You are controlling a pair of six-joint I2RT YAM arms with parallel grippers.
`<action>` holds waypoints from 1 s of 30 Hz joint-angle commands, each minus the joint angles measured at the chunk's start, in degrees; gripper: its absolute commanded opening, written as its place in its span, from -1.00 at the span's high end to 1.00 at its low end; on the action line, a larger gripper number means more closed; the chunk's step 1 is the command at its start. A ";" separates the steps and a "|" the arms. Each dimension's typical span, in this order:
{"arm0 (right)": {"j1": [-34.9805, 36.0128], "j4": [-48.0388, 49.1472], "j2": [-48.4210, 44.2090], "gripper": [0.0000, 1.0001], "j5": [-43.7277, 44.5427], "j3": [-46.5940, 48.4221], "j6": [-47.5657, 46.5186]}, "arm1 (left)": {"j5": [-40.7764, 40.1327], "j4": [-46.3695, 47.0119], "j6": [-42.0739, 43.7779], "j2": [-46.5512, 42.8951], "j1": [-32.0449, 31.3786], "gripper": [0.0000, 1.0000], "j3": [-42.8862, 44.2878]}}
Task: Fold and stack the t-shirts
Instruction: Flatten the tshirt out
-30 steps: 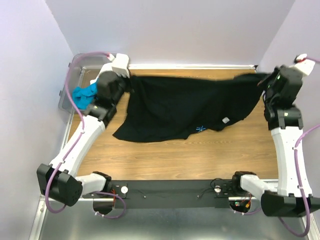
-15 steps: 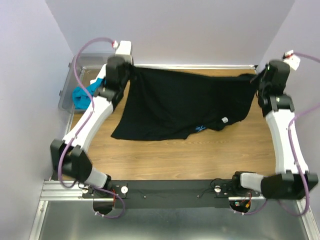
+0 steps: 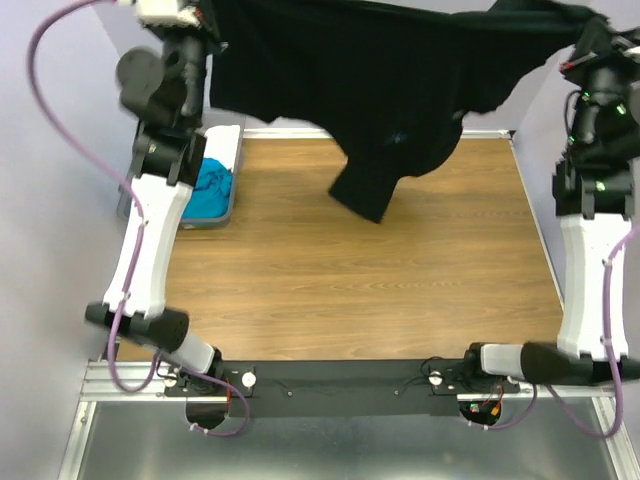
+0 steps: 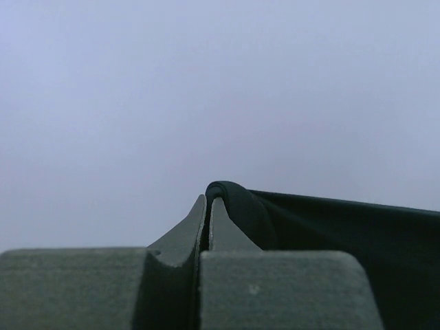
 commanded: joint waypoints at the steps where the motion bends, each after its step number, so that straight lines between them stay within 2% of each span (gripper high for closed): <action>1: -0.53 7.43 -4.85 0.99 -1.41 -6.32 -8.10 | 2.35 11.21 2.67 -7.04 1.34 1.00 -10.99; 4: -0.53 7.35 -9.42 0.99 -3.87 -14.06 -9.61 | 2.88 11.56 1.89 -11.70 1.25 1.00 -19.17; 5: -0.53 7.34 -11.09 0.99 -3.87 -20.18 -10.14 | 3.23 11.56 0.92 -12.93 1.25 1.00 -25.82; 7: -0.53 7.08 -16.27 0.99 -3.79 -27.77 -9.62 | 4.81 11.65 -1.79 -16.88 1.25 1.00 -33.14; 9: -0.53 5.77 -19.79 0.99 -2.39 -35.76 -7.34 | 7.53 11.04 -4.87 -19.43 1.25 1.00 -44.56; 10: -0.53 4.72 -23.55 0.99 -1.51 -43.02 -5.94 | 8.76 10.95 -7.58 -21.88 1.16 1.00 -52.61; 13: -0.53 -1.16 -29.97 0.99 1.83 -57.27 3.63 | 14.21 10.34 -14.34 -25.76 0.38 1.00 -64.43; 14: -0.53 -5.27 -31.65 0.99 2.01 -59.95 9.75 | 17.18 9.90 -15.68 -26.64 0.02 1.00 -71.52; 16: -0.53 -9.60 -34.21 0.99 0.44 -64.34 15.15 | 18.61 8.58 -18.67 -28.92 -0.94 0.98 -77.45; 18: -0.53 -15.47 -38.16 0.97 -2.10 -69.36 20.69 | 21.25 5.77 -21.84 -31.21 -2.52 0.85 -84.14; 20: -0.53 -20.75 -40.62 0.93 -1.51 -71.31 23.77 | 23.35 2.61 -23.34 -32.88 -3.58 0.40 -88.19; 21: -0.53 -26.87 -42.81 0.85 0.06 -71.48 26.66 | 24.15 -1.23 -24.04 -34.81 -3.76 0.12 -89.07; 22: -0.53 -32.85 -44.57 0.67 1.65 -70.96 28.77 | 24.68 -6.23 -24.48 -36.83 -3.85 -0.39 -89.69; 23: -0.53 -32.91 -44.59 0.56 1.66 -70.44 30.01 | 24.60 -6.28 -24.49 -36.85 -4.28 -0.53 -89.78; 24: -0.53 -38.13 -46.33 0.48 2.79 -69.91 31.07 | 23.72 -10.11 -26.31 -39.20 -5.24 -0.62 -89.43; 25: -0.53 -40.27 -46.96 0.37 2.72 -69.12 31.78 | 23.63 -11.19 -27.03 -40.35 -5.86 -0.93 -88.73; 26: -0.53 -41.94 -47.83 0.02 2.63 -68.24 34.13 | 24.24 -12.33 -28.51 -41.41 -6.39 -0.97 -87.42; 28: -0.53 -44.33 -49.07 -0.24 0.79 -65.78 34.77 | 22.93 -15.49 -31.95 -43.52 -6.48 -0.97 -85.05; 29: -0.53 -44.51 -49.16 -0.46 0.78 -65.16 35.03 | 20.05 -16.55 -32.83 -43.79 -6.40 -0.97 -84.25; 30: -0.53 -44.42 -48.99 -0.56 1.13 -64.11 34.60 | 18.37 -18.04 -33.53 -44.31 -6.40 -0.97 -83.63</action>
